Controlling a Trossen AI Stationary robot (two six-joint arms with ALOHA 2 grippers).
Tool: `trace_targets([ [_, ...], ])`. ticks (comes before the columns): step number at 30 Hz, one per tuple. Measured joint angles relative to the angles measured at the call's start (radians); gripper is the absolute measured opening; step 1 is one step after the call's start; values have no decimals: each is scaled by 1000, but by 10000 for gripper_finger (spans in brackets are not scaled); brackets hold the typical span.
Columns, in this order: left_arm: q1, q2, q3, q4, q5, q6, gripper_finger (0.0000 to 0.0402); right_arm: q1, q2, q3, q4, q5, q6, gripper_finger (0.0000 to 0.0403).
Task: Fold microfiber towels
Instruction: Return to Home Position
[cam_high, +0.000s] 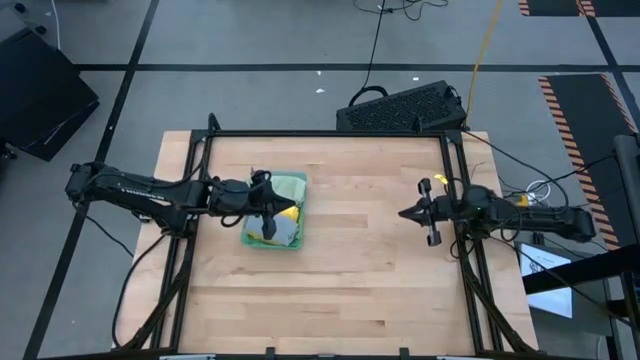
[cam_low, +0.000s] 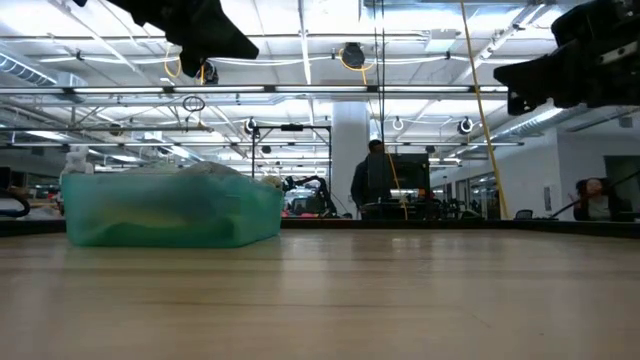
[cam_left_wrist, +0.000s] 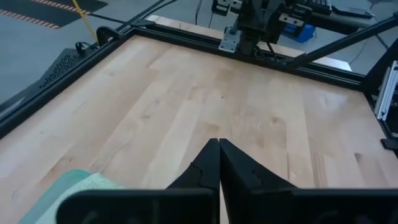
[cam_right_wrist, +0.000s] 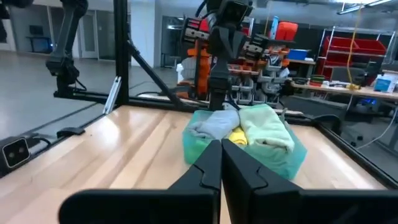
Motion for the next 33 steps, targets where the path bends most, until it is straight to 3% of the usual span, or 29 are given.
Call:
trace_targets([
  [3, 0, 0, 0, 3, 0, -4, 4, 0, -65, -1, -83, 10, -8, 0],
  [10, 0, 0, 0, 3, 0, -10, 3, 12, -208, -3, -214, 168, -11, 0],
  [15, 1, 0, 0, 17, 0, -10, 7, 69, -208, 0, -213, 198, -25, 0],
  [25, 6, -24, 0, 7, -1, 2, 3, 232, -207, -21, -237, 363, -34, 0],
  [33, 33, -75, 0, -21, -1, 22, 3, 236, -201, -23, -227, 425, -76, 0],
])
